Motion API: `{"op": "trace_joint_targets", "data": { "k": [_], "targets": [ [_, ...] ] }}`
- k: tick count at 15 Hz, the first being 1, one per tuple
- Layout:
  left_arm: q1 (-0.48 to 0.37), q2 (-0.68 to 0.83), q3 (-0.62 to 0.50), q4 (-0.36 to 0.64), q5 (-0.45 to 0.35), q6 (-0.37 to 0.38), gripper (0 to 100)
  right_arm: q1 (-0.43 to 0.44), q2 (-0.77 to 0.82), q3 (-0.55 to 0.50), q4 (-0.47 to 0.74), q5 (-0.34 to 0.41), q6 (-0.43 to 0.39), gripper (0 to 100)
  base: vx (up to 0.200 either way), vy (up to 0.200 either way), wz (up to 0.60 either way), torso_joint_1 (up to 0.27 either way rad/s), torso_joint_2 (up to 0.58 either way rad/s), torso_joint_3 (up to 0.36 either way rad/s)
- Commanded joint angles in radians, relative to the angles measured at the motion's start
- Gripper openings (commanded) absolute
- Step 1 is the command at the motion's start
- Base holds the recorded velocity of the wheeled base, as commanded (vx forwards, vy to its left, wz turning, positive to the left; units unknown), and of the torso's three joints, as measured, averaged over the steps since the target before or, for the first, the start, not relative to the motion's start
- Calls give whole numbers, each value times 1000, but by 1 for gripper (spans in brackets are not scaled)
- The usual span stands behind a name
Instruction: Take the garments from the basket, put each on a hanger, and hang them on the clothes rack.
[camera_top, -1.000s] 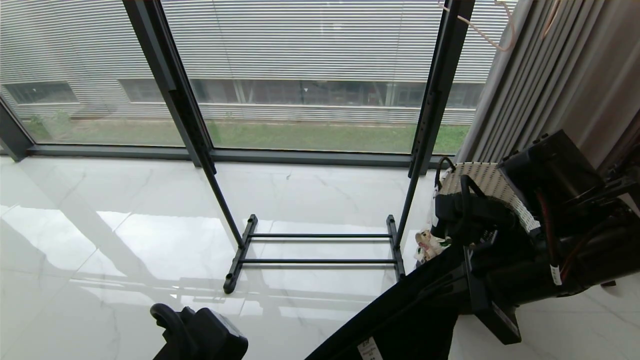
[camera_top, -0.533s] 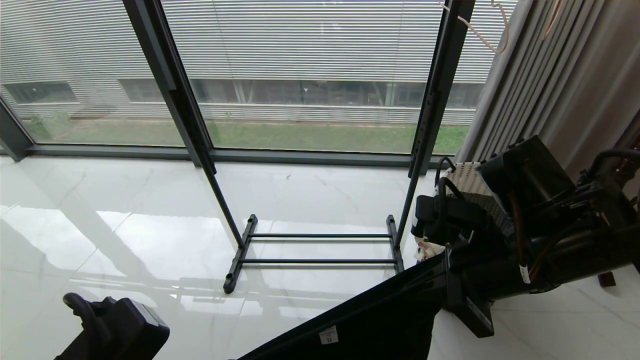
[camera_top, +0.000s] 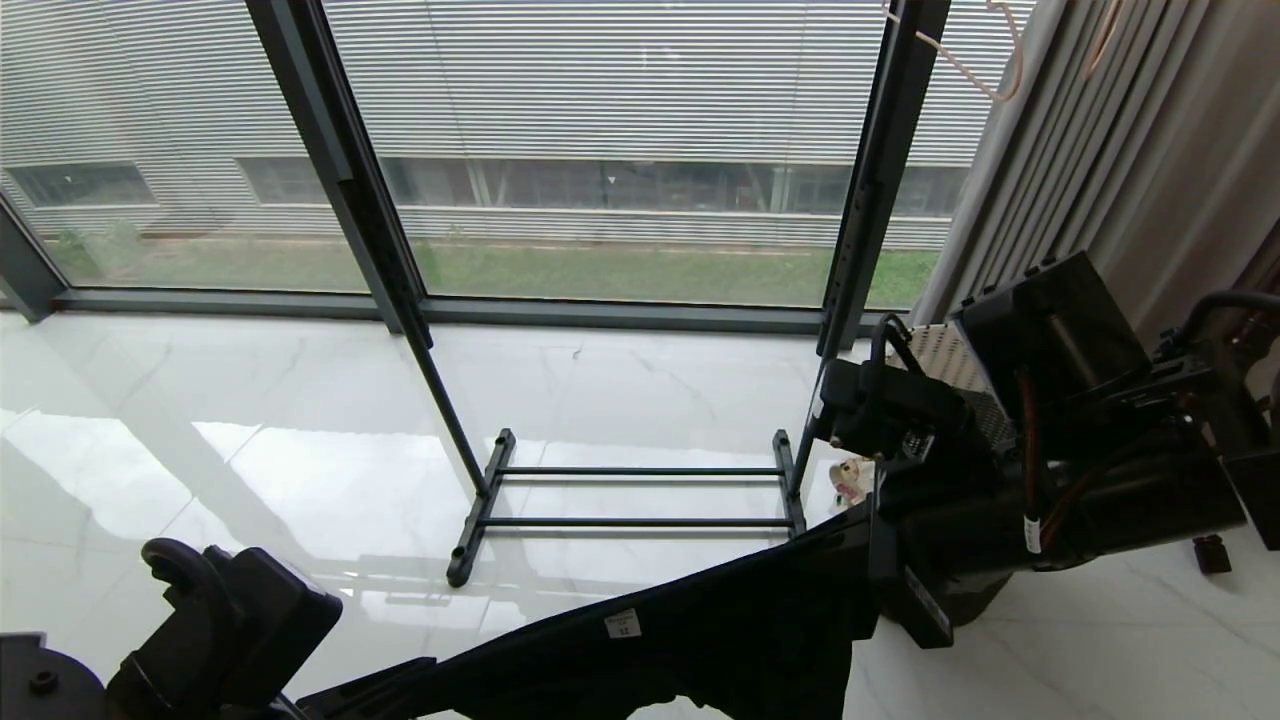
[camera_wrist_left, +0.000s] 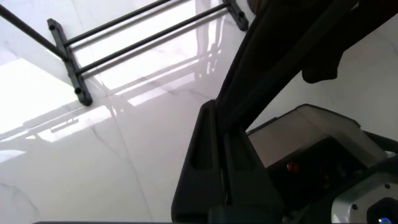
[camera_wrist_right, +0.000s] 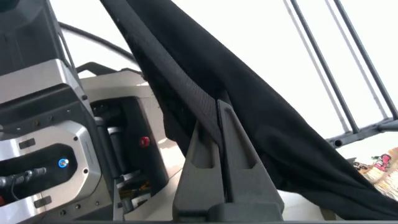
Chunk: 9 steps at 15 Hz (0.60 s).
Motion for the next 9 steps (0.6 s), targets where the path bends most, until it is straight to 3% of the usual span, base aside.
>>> {"op": "trace_joint_targets", "data": {
  "k": [1, 6, 9],
  "targets": [
    [19, 3, 2, 0, -3, 19, 0, 6, 0, 2, -2, -21, 1, 0, 0, 0, 0, 0, 0, 0],
    [19, 59, -26, -54, -12, 30, 0, 3, -21, 6, -2, -64, 1, 0, 0, 0, 0, 0, 0, 0],
    [16, 148, -161, -131, -28, 35, 0, -26, -72, 38, 0, -96, 2, 0, 0, 0, 0, 0, 0, 0]
  ]
}}
